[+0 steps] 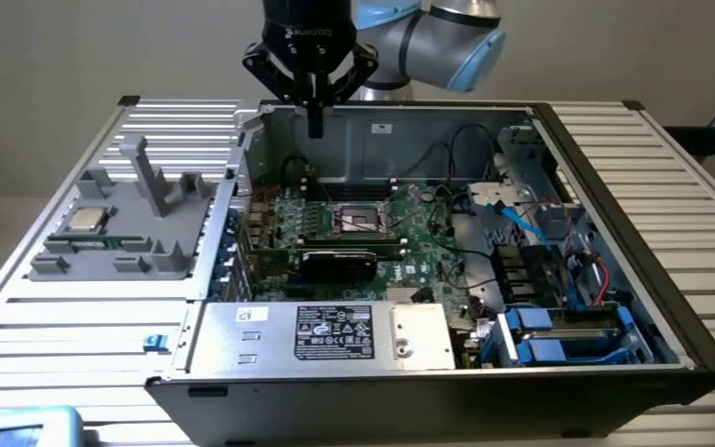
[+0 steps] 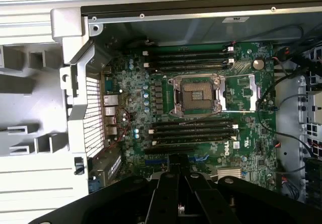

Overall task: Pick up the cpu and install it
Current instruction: 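Reach for the cpu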

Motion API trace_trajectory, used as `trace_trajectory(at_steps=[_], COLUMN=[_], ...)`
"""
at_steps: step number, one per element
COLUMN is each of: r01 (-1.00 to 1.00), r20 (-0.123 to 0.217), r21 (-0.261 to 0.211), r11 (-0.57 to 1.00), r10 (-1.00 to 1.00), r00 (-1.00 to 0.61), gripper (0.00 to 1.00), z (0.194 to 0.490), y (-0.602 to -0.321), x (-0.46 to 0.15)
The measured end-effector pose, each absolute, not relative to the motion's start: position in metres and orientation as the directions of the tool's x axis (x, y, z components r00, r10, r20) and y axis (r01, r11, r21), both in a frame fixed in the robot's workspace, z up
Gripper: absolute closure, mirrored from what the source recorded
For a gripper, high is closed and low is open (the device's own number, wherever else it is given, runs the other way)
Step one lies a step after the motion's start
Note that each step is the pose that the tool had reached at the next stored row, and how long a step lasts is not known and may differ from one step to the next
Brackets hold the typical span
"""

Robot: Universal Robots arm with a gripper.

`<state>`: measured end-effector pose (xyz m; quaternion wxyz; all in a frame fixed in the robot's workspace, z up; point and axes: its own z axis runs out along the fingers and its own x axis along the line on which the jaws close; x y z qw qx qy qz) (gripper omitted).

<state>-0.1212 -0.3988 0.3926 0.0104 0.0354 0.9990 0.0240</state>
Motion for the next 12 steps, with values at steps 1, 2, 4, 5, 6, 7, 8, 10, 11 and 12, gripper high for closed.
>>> trace_trajectory(at_steps=[1, 2, 4, 5, 6, 7, 8, 10, 11, 12], r01=[0.07, 0.07, 0.07, 0.07, 0.07, 0.07, 0.07, 0.069, 0.069, 0.069], r20=[-0.019, -0.019, -0.019, -0.019, -0.019, -0.019, -0.019, -0.019, -0.019, -0.019], r21=[0.049, 0.049, 0.049, 0.049, 0.049, 0.049, 0.049, 0.049, 0.049, 0.049], r11=[0.996, 0.996, 0.996, 0.996, 0.996, 0.996, 0.996, 0.996, 0.996, 0.996], r10=[0.071, 0.071, 0.071, 0.071, 0.071, 0.071, 0.071, 0.07, 0.07, 0.07], r00=[-0.997, -0.997, -0.997, -0.997, -0.997, -0.997, -0.997, -0.997, -0.997, -0.997], gripper=[0.89, 0.89, 0.89, 0.89, 0.89, 0.89, 0.89, 0.89, 0.89, 0.89], z=[0.393, 0.393, 0.393, 0.393, 0.393, 0.393, 0.393, 0.393, 0.393, 0.393], y=[-0.399, -0.399, -0.399, -0.399, -0.399, -0.399, -0.399, -0.399, -0.399, -0.399], x=[-0.122, -0.124, -0.131, -0.135, -0.139, -0.143, -0.147, -0.155, -0.159, -0.163])
